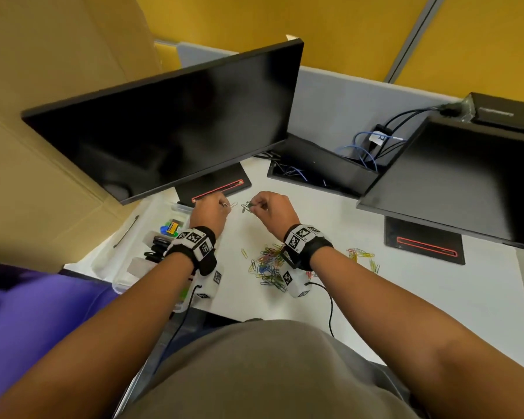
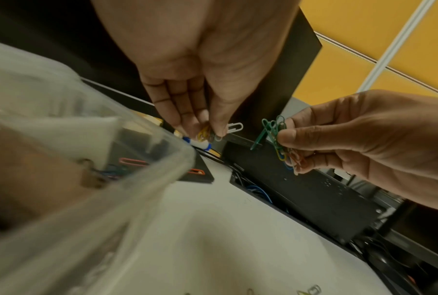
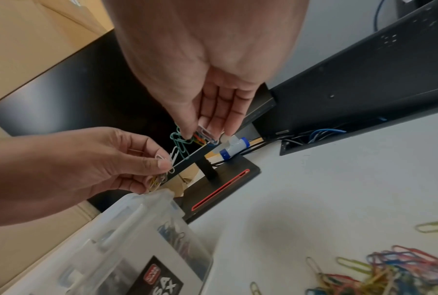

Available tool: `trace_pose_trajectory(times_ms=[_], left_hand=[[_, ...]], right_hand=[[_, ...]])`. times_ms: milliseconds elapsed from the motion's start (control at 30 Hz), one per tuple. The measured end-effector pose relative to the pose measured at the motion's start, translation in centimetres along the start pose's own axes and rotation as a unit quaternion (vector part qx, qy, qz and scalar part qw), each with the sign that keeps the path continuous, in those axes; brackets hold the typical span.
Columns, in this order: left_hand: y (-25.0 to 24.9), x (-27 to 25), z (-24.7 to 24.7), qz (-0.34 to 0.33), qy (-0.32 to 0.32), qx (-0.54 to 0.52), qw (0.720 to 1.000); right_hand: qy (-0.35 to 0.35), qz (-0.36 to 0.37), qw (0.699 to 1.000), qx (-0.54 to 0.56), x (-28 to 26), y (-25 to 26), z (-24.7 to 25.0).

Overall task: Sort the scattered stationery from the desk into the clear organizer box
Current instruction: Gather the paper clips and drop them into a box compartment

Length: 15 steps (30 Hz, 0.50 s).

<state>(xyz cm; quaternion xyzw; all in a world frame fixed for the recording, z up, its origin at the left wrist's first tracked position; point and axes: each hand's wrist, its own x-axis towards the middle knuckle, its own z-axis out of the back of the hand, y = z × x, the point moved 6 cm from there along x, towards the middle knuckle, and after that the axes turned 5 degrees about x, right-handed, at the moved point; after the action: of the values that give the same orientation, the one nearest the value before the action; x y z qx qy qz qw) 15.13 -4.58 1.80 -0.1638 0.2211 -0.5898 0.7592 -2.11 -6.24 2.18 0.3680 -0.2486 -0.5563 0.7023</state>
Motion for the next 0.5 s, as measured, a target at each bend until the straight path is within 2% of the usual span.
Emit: trace_pose_trajectory(times_ms=[200,500], left_hand=[[4.3,-1.4,2.6,0.050,-0.037,0.016,0.998],[7.5,-2.1,2.3,0.059,-0.006,0.051,0.997]], right_hand=[[0.024,0.021,0.999,0.011,0.5,2.9,-3.1],[0.035,0.034,0.999,0.009,0.7,5.2,-6.6]])
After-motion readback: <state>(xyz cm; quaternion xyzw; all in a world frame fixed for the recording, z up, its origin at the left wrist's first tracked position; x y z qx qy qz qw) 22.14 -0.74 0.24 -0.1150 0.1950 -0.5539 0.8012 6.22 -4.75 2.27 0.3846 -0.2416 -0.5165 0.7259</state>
